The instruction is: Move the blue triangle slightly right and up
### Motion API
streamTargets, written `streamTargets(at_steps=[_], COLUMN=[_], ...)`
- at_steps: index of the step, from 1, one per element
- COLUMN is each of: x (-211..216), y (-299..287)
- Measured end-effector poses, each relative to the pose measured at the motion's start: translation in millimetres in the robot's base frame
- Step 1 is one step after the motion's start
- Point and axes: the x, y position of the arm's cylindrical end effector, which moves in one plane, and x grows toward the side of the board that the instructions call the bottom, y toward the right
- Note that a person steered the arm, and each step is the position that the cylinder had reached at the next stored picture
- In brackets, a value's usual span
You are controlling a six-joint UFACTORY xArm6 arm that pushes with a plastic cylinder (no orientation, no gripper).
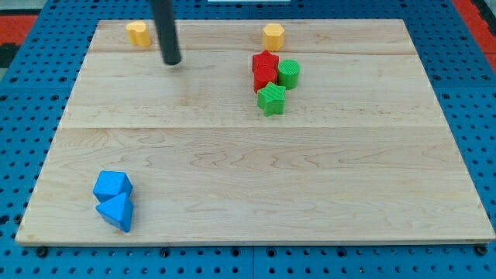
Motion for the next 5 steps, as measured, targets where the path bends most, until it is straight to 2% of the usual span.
streamTargets(at_steps=[2,3,4,5], x=[48,94,116,207], y=[-103,-144,-153,-118])
